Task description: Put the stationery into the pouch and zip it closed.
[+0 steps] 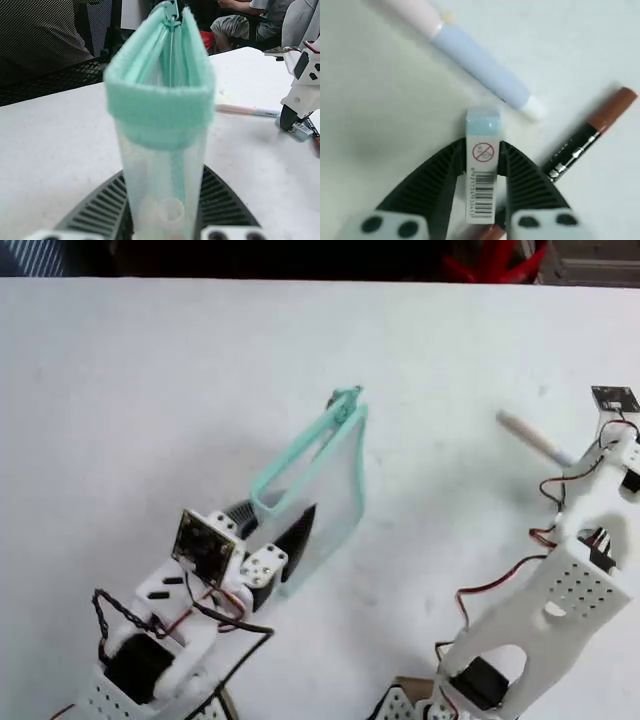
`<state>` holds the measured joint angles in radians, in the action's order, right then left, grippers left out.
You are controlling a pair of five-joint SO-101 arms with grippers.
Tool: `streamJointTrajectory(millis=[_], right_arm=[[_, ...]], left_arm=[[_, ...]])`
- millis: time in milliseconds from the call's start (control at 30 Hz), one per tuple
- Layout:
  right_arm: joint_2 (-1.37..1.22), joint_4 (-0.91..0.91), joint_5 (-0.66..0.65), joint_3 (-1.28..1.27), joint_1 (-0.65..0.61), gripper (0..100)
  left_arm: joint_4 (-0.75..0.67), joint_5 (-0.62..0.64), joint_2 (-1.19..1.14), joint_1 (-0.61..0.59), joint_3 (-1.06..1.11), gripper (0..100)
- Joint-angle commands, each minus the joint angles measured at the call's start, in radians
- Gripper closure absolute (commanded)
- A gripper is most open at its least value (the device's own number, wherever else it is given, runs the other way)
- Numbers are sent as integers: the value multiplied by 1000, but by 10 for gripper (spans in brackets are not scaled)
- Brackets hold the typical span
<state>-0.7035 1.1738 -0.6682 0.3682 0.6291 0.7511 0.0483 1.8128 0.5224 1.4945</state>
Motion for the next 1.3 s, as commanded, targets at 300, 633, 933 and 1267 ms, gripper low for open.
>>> streamJointTrajectory(millis=[300,633,933,1267], right_arm=[[466,372,-11,83,-35,978],[1047,544,114,-12,-268,979],[1667,386,400,-69,-920,979],[1730,1,542,-419,-1185,979]], left_arm=[[40,0,1,19,-35,842],[144,6,1,33,-110,816],[143,8,1,35,-109,819],[141,5,1,35,-110,819]])
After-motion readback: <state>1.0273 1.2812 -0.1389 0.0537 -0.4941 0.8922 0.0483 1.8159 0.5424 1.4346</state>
